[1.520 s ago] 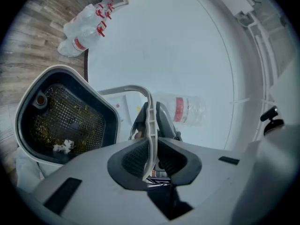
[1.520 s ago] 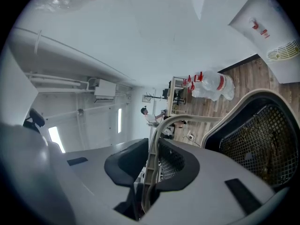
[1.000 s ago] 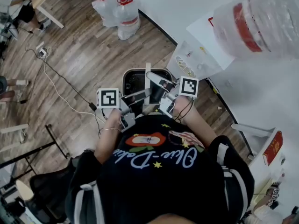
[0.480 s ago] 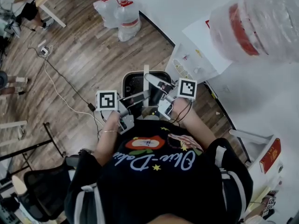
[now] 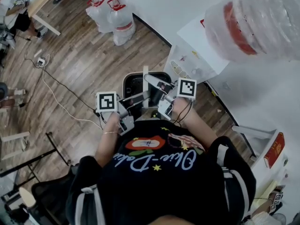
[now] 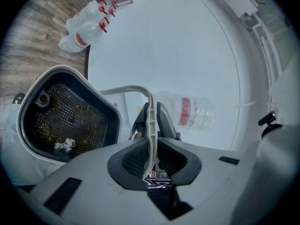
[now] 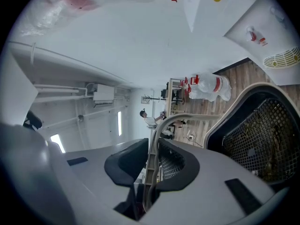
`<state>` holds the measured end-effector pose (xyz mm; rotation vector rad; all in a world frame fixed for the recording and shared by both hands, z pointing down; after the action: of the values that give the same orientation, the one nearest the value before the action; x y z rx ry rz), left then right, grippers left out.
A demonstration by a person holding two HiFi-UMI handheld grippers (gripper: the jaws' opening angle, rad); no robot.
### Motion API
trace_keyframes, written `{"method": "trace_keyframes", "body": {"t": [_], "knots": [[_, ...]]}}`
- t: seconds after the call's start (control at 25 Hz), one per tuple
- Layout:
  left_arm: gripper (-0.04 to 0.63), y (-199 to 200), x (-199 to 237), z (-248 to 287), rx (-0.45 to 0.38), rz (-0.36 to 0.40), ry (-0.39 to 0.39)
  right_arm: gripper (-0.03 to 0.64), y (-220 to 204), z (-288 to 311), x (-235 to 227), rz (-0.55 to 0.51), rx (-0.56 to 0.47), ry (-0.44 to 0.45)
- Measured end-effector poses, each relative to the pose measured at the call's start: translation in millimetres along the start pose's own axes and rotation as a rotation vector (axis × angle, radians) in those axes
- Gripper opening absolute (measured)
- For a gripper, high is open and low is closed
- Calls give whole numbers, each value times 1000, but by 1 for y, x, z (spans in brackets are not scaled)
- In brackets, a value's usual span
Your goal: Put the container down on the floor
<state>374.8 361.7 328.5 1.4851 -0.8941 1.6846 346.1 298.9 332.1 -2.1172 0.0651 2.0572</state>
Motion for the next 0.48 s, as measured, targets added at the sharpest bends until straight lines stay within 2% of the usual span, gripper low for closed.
{"method": "trace_keyframes", "body": {"t": [0.28,0.48], "knots": [[55,5,7,3,55,14,-8,60,5,-1,-8,1,-60,-7],[55,51,8,1,104,-9,-14,58,34,31,-12,10,-111,-35]]}}
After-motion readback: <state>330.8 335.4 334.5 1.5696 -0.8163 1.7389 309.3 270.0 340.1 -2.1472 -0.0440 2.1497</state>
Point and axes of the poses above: the fingertips, and each gripper's own axes: z forward along the fingers, x to its left, y out of its top, the point moved 1 cm from there along -z, backward along the fingers
